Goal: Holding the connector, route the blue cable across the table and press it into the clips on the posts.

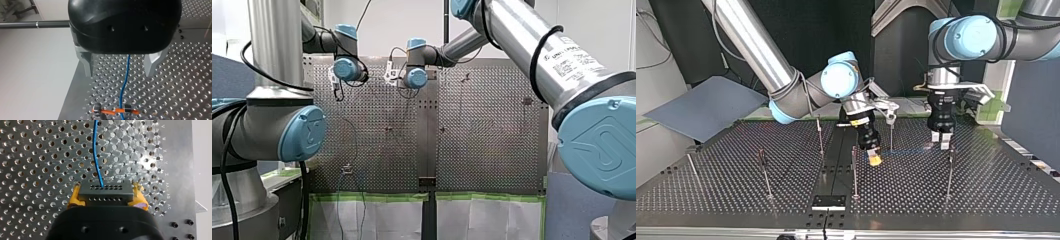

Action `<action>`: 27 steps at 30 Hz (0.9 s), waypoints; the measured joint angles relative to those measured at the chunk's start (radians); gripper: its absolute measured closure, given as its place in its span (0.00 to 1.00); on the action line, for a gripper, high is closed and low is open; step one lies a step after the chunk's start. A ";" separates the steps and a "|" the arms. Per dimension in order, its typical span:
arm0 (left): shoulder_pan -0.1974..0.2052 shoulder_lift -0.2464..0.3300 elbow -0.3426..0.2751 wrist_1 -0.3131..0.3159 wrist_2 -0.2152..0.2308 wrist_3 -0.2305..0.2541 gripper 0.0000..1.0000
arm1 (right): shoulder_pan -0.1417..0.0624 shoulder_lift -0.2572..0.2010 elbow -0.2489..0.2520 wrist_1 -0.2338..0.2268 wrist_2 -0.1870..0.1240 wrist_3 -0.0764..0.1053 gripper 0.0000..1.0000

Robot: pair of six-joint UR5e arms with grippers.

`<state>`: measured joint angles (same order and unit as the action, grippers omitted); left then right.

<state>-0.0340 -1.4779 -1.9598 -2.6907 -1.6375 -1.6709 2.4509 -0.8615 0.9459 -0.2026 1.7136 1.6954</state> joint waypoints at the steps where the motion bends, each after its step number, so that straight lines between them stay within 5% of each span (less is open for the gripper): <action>1: -0.003 -0.007 0.007 -0.001 -0.005 0.008 0.00 | 0.000 0.000 0.000 0.000 0.000 0.000 1.00; 10: -0.031 -0.086 0.086 0.002 -0.053 0.084 0.00 | 0.000 0.001 0.000 0.000 0.000 0.000 1.00; 17: -0.040 -0.138 0.131 0.030 -0.050 0.087 0.03 | 0.000 0.003 0.000 -0.001 0.000 0.000 1.00; 18: -0.041 -0.140 0.132 0.032 -0.050 0.085 0.16 | 0.000 0.003 0.000 -0.001 0.000 0.000 1.00; 21: -0.042 -0.143 0.134 0.034 -0.051 0.075 0.29 | 0.000 0.003 0.000 -0.001 0.000 0.000 1.00; 22: -0.042 -0.143 0.134 0.035 -0.051 0.069 0.51 | 0.000 0.003 0.000 0.000 0.000 0.000 1.00; 23: -0.043 -0.143 0.134 0.034 -0.053 0.062 0.51 | 0.000 0.003 0.000 0.000 0.000 0.000 1.00; 25: -0.043 -0.143 0.134 0.033 -0.059 0.049 0.82 | 0.000 0.003 0.000 0.000 0.000 0.000 1.00; 26: -0.044 -0.143 0.134 0.031 -0.064 0.042 0.82 | 0.000 0.003 0.000 0.000 0.000 0.000 1.00; 27: -0.044 -0.143 0.134 0.029 -0.070 0.038 0.98 | 0.000 0.003 0.000 0.001 0.000 0.000 1.00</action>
<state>-0.0777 -1.6211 -1.8261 -2.6616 -1.7071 -1.6329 2.4507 -0.8585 0.9459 -0.2019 1.7136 1.6954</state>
